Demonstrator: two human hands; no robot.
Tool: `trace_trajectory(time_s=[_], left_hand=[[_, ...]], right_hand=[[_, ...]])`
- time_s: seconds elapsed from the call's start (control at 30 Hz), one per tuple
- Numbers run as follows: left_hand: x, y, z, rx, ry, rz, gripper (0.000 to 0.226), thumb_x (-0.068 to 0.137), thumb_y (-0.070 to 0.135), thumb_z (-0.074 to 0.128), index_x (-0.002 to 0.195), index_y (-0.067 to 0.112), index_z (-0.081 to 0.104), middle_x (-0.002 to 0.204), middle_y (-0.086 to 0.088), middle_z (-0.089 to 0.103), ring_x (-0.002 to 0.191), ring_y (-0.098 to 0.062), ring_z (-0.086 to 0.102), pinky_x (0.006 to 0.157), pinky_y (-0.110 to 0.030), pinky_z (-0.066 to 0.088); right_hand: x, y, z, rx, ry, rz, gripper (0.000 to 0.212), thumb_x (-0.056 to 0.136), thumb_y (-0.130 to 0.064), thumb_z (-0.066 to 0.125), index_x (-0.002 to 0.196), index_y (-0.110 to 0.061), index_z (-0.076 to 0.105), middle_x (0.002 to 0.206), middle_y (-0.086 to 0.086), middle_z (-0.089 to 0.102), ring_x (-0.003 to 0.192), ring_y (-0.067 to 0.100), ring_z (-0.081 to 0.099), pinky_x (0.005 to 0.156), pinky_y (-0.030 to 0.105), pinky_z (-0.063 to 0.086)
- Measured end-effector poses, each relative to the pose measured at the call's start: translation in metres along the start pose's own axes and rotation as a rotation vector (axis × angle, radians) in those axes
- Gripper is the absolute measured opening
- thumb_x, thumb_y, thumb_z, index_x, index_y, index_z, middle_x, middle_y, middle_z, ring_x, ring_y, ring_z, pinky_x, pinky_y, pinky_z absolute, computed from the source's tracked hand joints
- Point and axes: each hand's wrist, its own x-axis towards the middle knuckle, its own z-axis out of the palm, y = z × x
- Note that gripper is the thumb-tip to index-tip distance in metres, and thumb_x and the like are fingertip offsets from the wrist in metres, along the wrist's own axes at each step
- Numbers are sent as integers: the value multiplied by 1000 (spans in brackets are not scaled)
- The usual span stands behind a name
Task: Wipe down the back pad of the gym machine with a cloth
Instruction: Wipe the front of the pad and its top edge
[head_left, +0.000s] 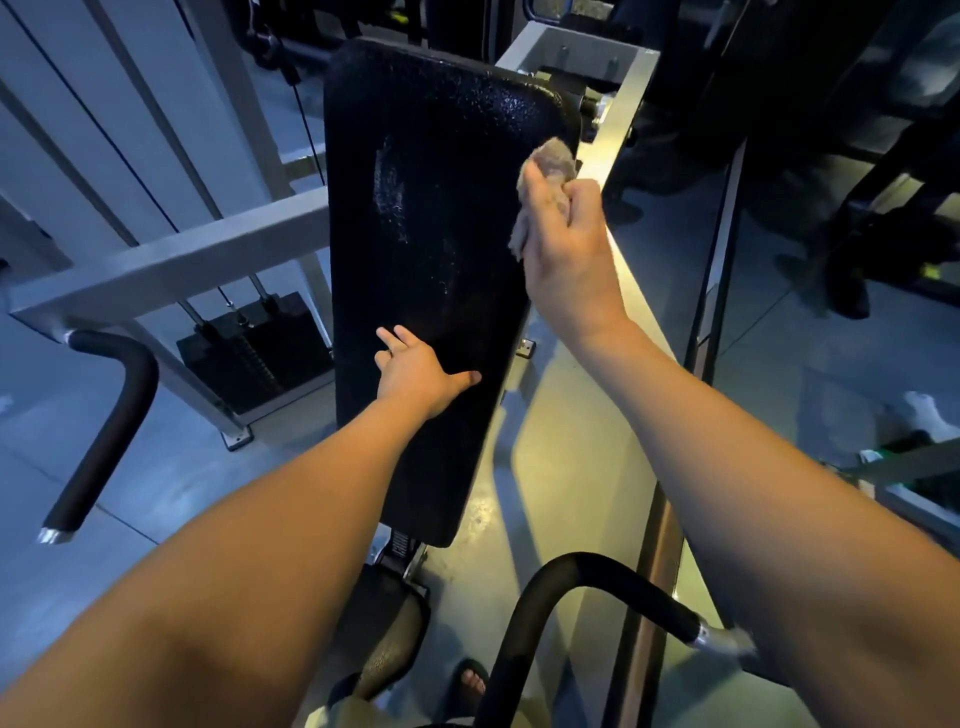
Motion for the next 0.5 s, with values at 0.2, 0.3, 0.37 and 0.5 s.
trace_trajectory(time_s=[0.2, 0.3, 0.37, 0.5], left_hand=[[-1, -8, 0, 16, -32, 35, 131, 82, 62, 73, 156, -2, -14, 165, -25, -15, 150, -45, 12, 110, -41, 39], [-3, -8, 0, 16, -28, 36, 131, 83, 60, 74, 156, -2, -15, 165, -25, -16, 150, -44, 12, 109, -39, 38], [-2, -8, 0, 9, -23, 35, 131, 83, 60, 74, 156, -2, -16, 164, -25, -16, 150, -44, 12, 108, -39, 39], [-3, -15, 3, -24, -29, 70, 126, 86, 53, 73, 157, 1, -17, 165, -23, -19, 149, -43, 11, 107, -36, 40]], right_hand=[[-46, 2, -4, -75, -330, -194, 54, 96, -2, 57, 148, -6, 46, 116, 21, 51, 97, 39, 53, 67, 44, 54], [-3, 3, -18, -118, -170, -160, 55, 100, -5, 52, 153, -2, 41, 117, 21, 53, 96, 31, 51, 70, 33, 38], [15, 2, -17, -159, -95, -111, 55, 100, -4, 53, 153, 5, 40, 114, 25, 55, 92, 33, 53, 69, 31, 34], [-22, -4, 6, -285, -198, -116, 57, 103, -7, 49, 157, -2, 34, 127, 26, 52, 108, 41, 54, 84, 48, 53]])
